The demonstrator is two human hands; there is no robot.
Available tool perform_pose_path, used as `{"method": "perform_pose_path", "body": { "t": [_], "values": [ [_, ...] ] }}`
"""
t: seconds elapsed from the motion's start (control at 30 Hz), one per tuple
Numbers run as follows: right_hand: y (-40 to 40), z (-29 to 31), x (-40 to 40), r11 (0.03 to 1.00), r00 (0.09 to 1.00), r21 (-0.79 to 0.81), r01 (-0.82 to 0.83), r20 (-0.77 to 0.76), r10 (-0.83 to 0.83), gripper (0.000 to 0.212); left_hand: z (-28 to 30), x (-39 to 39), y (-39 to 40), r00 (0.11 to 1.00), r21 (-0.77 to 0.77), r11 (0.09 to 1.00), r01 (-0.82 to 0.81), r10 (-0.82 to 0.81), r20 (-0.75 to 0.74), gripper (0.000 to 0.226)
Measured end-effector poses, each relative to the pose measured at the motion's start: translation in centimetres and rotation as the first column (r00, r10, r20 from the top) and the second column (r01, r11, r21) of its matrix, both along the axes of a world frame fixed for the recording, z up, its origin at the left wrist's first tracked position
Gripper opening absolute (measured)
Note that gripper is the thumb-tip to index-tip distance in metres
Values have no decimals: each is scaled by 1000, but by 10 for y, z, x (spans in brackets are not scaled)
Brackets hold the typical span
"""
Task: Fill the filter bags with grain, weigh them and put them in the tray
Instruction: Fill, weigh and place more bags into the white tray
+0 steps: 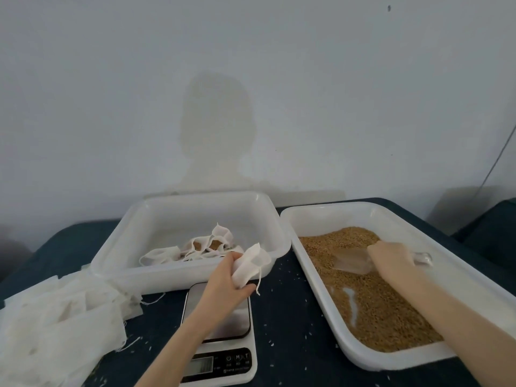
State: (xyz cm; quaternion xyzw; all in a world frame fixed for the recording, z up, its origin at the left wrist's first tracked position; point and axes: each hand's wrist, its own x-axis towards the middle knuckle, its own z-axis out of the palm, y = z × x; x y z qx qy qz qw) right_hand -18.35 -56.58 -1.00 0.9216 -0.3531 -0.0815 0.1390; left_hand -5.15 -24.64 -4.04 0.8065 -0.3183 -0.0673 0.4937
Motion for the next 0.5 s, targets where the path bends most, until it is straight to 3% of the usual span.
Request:
{"method": "perform_pose_path", "body": {
  "t": [0.17, 0.27, 0.5],
  "values": [
    [7, -14, 24, 985, 998, 160, -60, -9, 62, 16, -2, 4, -5, 1000, 17, 1000, 7, -7, 5, 50],
    [5, -21, 26, 918, 995, 389, -78, 85, 48, 21, -5, 5, -8, 1000, 13, 1000, 16, -16, 7, 48],
    [-13, -11, 13, 798, 927, 563, -215, 374, -14, 29, -7, 11, -15, 999, 36, 999, 13, -14, 40, 47]
  ]
}}
